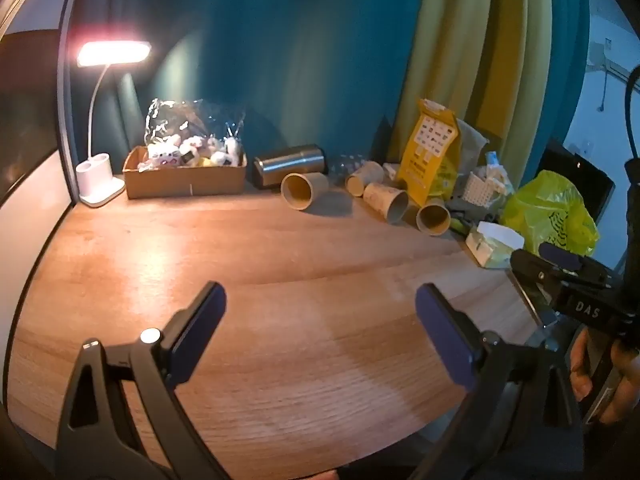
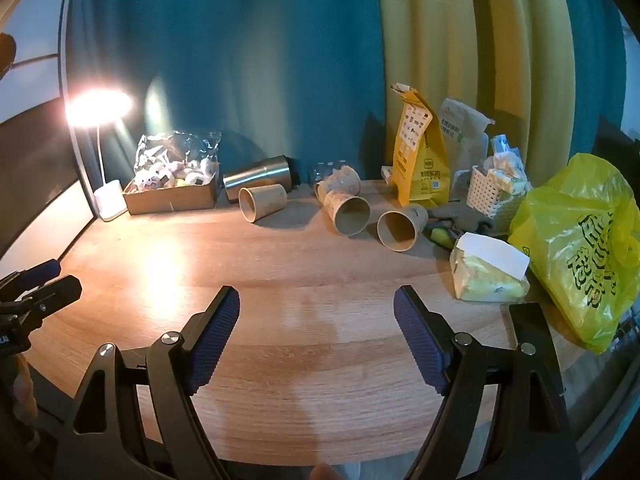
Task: Flip cup upside down
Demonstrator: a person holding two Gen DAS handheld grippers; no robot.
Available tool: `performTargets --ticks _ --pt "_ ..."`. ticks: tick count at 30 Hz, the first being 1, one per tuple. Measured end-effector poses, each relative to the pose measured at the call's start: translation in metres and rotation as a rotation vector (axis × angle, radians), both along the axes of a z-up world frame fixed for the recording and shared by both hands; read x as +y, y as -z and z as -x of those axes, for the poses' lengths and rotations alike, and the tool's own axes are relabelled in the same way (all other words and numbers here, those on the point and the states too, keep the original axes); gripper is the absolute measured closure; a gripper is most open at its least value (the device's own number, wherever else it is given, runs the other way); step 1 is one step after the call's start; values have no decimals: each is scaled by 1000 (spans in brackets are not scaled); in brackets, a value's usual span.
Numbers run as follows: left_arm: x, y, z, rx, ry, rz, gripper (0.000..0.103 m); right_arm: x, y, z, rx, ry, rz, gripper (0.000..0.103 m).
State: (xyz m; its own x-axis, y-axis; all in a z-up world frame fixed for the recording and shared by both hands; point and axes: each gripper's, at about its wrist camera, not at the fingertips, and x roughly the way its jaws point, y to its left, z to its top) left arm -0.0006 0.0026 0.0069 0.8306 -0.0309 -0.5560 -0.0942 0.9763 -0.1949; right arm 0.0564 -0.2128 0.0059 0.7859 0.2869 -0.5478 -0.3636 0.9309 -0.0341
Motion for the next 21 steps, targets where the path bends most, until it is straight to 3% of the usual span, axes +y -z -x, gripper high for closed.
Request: performTargets --ticks 21 --pt "4 -3 5 -7 -7 3 6 5 -1 3 2 -5 0 21"
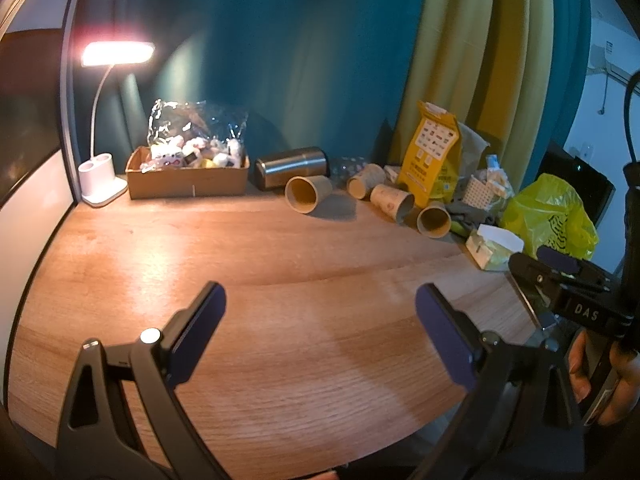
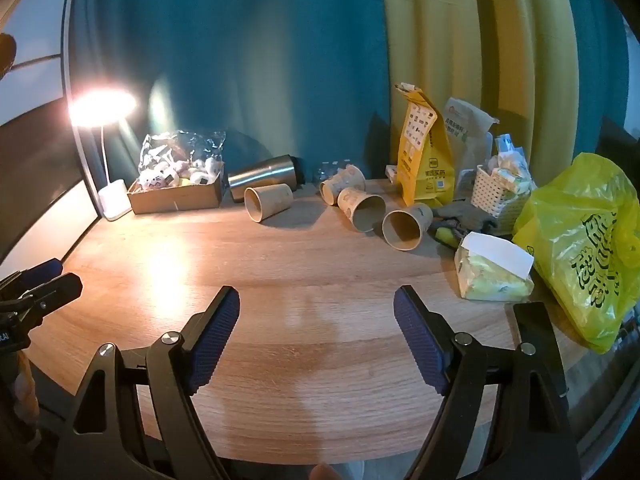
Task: Flip cup upside down
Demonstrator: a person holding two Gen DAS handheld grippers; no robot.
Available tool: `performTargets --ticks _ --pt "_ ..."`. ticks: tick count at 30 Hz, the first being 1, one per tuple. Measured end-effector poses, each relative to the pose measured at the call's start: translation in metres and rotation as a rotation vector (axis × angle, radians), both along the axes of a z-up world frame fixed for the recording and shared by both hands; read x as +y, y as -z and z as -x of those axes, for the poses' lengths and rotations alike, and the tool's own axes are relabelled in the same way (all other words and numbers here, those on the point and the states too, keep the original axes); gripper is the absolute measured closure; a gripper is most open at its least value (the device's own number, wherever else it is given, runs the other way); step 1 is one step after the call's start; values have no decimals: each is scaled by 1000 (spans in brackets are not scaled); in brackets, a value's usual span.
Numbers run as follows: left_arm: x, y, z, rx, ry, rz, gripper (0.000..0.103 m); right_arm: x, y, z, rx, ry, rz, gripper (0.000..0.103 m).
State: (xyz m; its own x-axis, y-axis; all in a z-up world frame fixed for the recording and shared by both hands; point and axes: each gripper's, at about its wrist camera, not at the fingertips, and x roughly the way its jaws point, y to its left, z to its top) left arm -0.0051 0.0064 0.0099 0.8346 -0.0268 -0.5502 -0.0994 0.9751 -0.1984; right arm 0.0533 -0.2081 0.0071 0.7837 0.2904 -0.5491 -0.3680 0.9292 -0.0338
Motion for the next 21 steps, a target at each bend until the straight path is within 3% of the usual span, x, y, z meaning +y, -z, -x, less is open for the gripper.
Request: performTargets --ticks 21 --pt "5 -3 -15 11 0 -3 6 7 -1 -17 14 -5 -7 21"
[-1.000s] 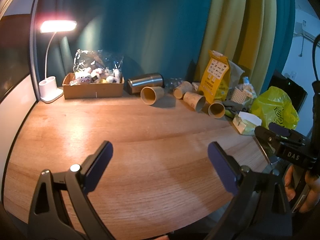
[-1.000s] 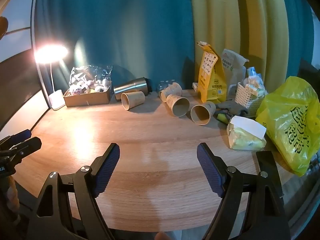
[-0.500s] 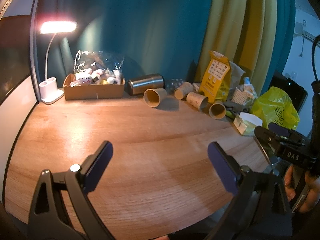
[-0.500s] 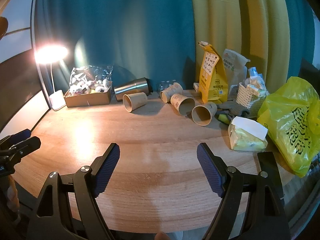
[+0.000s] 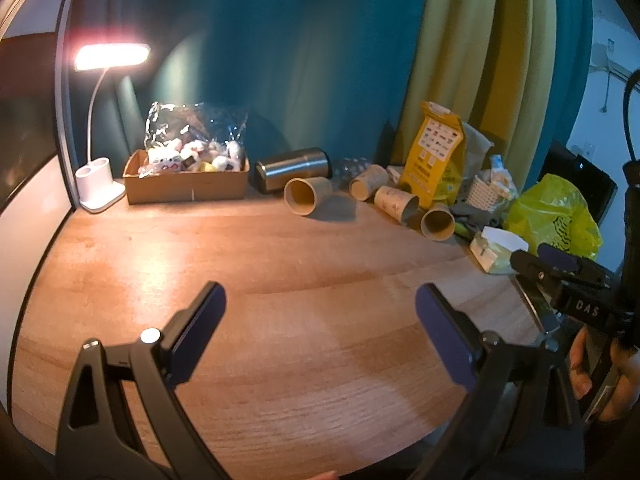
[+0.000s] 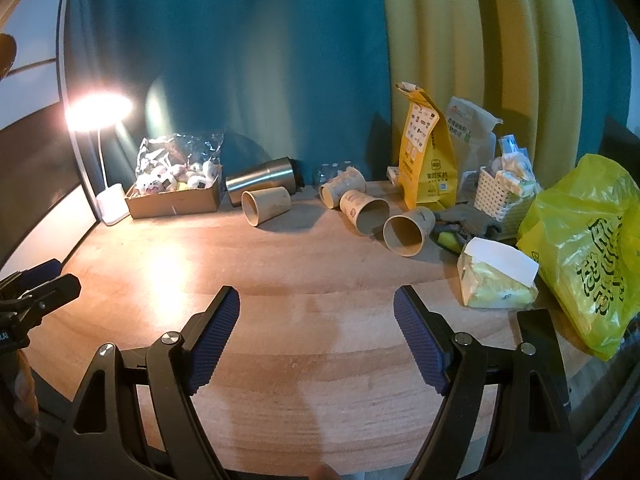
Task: Flip cup upside down
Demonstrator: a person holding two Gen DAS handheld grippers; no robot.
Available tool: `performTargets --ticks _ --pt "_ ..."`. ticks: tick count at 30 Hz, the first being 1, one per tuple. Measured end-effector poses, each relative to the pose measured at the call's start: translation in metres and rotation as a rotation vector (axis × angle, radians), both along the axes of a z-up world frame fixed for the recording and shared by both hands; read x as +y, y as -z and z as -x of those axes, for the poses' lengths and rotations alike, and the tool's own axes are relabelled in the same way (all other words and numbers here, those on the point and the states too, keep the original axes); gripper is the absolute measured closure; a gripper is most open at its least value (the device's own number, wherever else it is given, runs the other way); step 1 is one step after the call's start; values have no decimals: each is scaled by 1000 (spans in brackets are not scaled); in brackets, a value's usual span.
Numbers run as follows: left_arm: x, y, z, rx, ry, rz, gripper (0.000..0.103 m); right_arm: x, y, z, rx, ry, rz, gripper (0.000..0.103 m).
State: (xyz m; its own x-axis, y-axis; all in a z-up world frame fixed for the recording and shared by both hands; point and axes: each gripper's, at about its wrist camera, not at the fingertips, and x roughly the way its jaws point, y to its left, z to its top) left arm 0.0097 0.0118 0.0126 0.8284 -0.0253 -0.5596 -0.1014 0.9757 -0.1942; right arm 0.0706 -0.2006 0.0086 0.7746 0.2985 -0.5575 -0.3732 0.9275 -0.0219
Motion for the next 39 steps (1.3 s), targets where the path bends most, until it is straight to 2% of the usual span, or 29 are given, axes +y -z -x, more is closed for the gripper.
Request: performTargets --ticks 10,39 --pt "0 -2 -3 -14 8 5 6 -2 -2 -7 -4 -4 -7 21" --pt "-6 -3 -10 12 36 -11 6 -6 0 -15 -2 -6 -9 21"
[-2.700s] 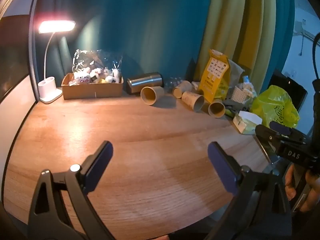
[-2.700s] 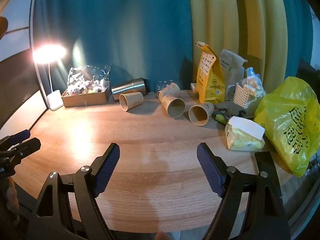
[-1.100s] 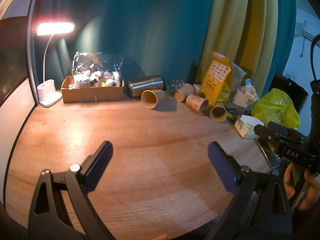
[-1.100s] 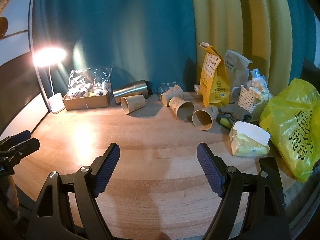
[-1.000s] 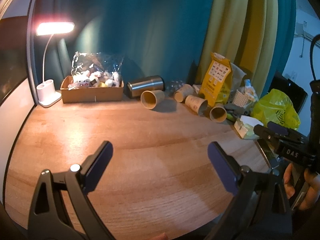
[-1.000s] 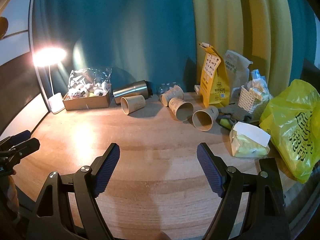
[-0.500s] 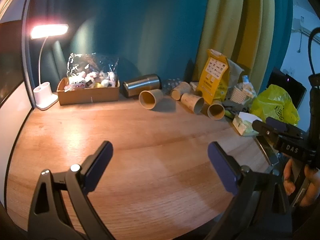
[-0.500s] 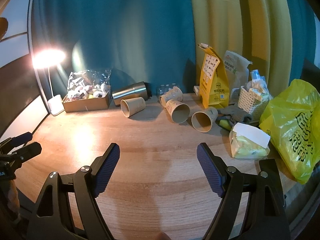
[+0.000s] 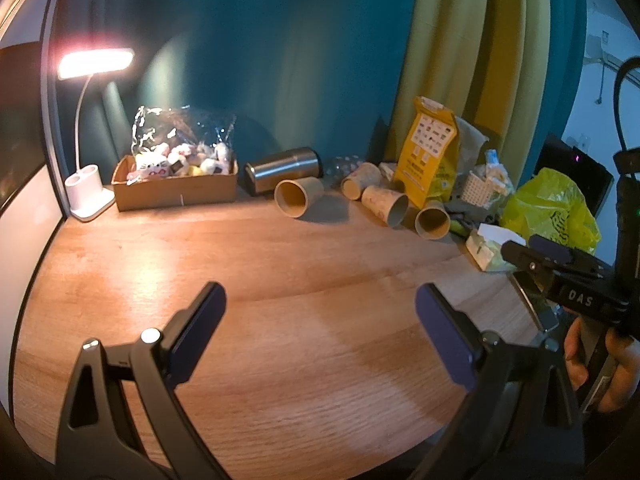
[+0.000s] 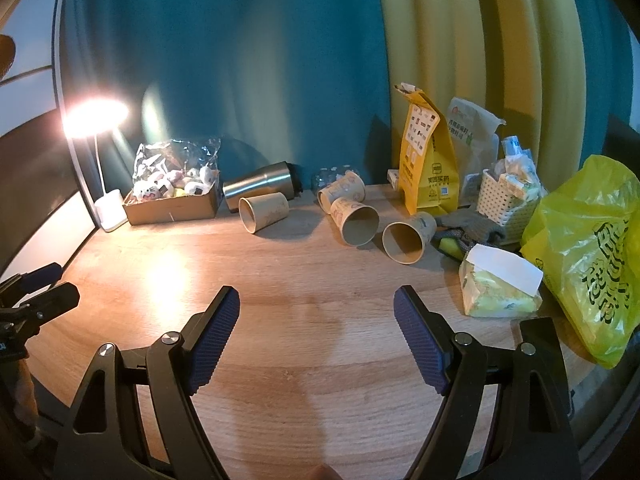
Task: Flip cup upside down
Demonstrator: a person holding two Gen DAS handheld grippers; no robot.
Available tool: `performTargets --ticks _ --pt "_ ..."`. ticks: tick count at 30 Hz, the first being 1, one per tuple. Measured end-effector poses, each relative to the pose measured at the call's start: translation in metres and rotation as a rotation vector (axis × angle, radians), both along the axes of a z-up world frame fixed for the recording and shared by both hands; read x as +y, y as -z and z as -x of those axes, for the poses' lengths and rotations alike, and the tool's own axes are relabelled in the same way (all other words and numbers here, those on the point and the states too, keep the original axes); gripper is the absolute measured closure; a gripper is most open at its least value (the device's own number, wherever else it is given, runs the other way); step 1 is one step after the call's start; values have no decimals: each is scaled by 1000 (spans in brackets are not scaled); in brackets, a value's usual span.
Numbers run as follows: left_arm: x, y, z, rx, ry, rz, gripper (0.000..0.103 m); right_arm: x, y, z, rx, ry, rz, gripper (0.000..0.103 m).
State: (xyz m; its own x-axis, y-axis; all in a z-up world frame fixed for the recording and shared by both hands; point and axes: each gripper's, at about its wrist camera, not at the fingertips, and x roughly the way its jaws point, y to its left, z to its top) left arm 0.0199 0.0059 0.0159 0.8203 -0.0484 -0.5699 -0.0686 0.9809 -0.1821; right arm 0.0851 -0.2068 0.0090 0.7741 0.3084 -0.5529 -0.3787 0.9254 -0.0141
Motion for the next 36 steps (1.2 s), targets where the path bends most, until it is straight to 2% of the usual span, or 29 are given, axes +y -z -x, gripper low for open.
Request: performTargets --ticks 7,13,17,26,36 --pt "-1 1 -31 57 57 -24 6 0 11 -19 20 2 -6 21" --pt "4 13 -81 126 101 -41 6 -4 25 -46 50 20 -17 21" --pt "13 23 -128 181 123 -41 6 -11 34 -71 68 38 -25 21" --pt "23 48 -251 304 169 -171 6 -20 68 -141 143 94 -53 21" --pt "11 77 -361 371 248 -343 6 -16 105 -192 252 92 -96 21"
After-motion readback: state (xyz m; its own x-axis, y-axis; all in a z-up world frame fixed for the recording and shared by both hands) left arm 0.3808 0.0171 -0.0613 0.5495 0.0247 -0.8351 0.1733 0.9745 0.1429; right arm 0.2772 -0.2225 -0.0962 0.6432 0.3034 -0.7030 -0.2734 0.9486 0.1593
